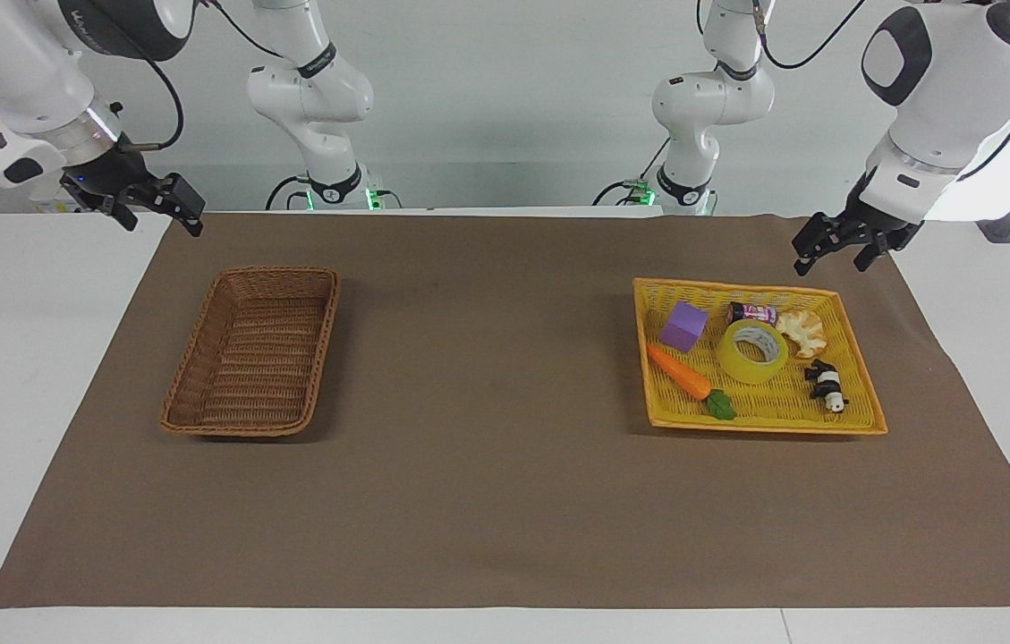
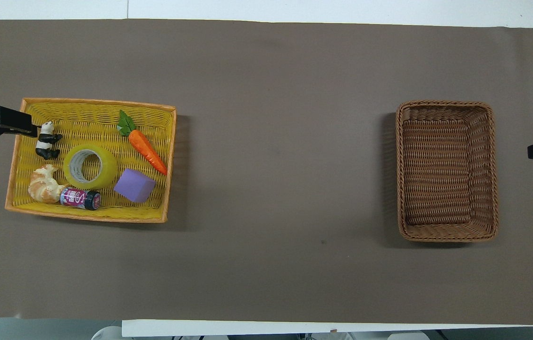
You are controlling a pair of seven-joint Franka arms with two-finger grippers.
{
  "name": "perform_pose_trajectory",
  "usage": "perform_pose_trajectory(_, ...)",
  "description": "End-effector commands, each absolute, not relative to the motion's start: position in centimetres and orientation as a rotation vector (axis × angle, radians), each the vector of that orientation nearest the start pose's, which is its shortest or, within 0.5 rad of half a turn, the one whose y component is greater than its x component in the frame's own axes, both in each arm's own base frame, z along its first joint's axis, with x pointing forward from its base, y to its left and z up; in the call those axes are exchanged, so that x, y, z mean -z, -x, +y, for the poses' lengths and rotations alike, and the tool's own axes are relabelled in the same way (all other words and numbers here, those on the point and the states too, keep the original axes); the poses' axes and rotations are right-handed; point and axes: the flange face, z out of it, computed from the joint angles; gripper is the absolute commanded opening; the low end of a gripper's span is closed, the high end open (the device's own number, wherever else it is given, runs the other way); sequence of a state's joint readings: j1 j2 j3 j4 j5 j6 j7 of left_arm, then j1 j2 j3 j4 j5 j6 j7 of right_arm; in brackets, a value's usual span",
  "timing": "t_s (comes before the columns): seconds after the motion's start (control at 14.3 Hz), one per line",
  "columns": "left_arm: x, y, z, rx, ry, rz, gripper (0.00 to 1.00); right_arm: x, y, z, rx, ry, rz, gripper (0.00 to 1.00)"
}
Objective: Move tape to another basket
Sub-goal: 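Move the left gripper over the yellow tape roll in the yellow basket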
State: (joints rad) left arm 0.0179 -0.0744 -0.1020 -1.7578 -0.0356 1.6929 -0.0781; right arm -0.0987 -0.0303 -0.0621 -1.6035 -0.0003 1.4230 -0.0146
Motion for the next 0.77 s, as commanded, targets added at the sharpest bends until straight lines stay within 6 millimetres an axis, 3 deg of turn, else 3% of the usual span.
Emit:
perform_pose_trajectory(0.0, -58.9, -52.9, -4.7, 0.019, 3.159, 0.021, 1.00, -61.4, -51.4, -8.5, -0.230, 3.116, 0.211, 1.00)
perform_pose_trajectory(0.35, -58.7, -52.6, -5.0, -0.020, 3.157, 0.002, 1.00, -61.4, -51.4, -8.5, -0.230, 3.116, 0.211, 1.00)
perform_pose_trajectory(0.49, -56.7, -51.1, -3.7, 0.017, 3.153, -0.028, 1.00, -61.4, -51.4, -8.5, -0.230, 3.116, 0.211, 1.00)
perform_pose_trajectory(0.56, -54.7, -50.7, -2.5, 0.056, 3.152, -0.063, 1.00, -61.4, -51.4, -8.5, -0.230, 3.116, 0.211, 1.00)
perform_pose_trajectory(0.7, -50.2, -50.6, -2.2, 0.027, 3.151, -0.065, 1.00, -61.4, -51.4, -8.5, -0.230, 3.116, 0.211, 1.00)
